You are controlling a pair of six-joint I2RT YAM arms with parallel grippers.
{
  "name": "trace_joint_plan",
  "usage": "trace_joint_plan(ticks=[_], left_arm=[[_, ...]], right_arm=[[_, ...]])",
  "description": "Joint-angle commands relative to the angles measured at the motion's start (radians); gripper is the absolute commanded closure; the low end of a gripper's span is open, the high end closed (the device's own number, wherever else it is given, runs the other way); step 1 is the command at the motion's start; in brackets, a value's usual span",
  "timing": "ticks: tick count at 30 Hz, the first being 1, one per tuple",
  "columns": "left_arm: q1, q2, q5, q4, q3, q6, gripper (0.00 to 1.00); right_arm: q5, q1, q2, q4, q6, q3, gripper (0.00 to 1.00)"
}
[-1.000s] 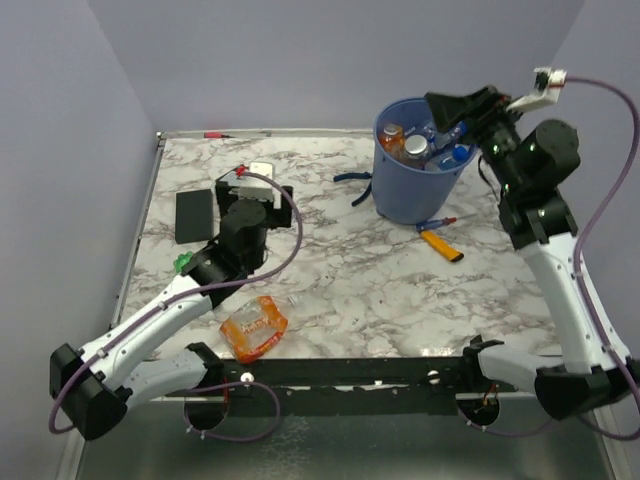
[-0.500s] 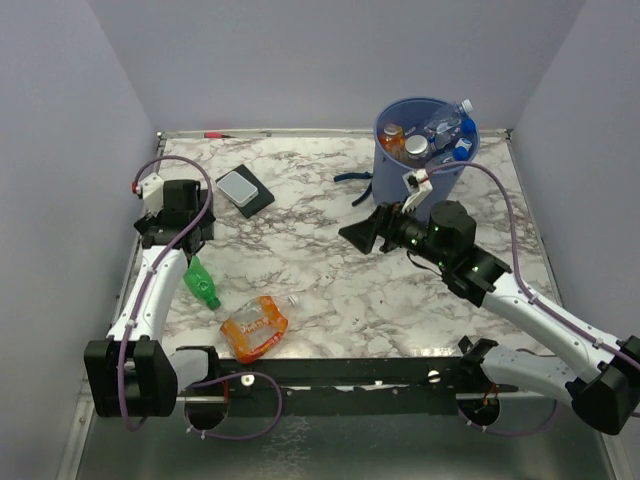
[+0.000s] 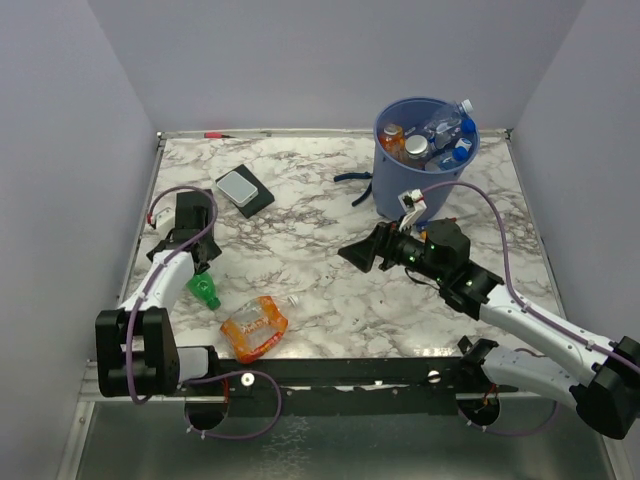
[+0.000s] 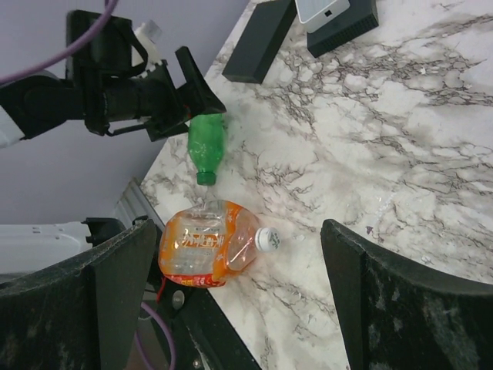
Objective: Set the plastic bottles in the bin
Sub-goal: Pick up the plastic bottle at the center of the board.
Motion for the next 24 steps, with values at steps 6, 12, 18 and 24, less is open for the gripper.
trace_joint_plan(ticks=[6, 12, 18, 24], left_arm=[[0.007, 0.077, 0.086, 0.110, -0.108, -0.038, 0.05], [0.007, 0.061, 0.123, 0.136, -0.121, -0.044, 0.33], [0.005, -0.108, 0.188, 0.085, -0.028, -0.052, 0.53], [-0.086, -0.218, 0.366, 0.102, 0.158, -0.120, 0.60]], right_arm=[[-0.024, 0.006, -0.024, 0.033, 0.019, -0.018, 0.09], [-0.030, 0.006, -0.042, 0.012, 0.025, -0.013, 0.09], [-0.049, 0.006, -0.078, -0.043, -0.005, 0.030, 0.09], [-0.131, 0.007, -0.104, -0.052, -0.081, 0.049, 0.08]])
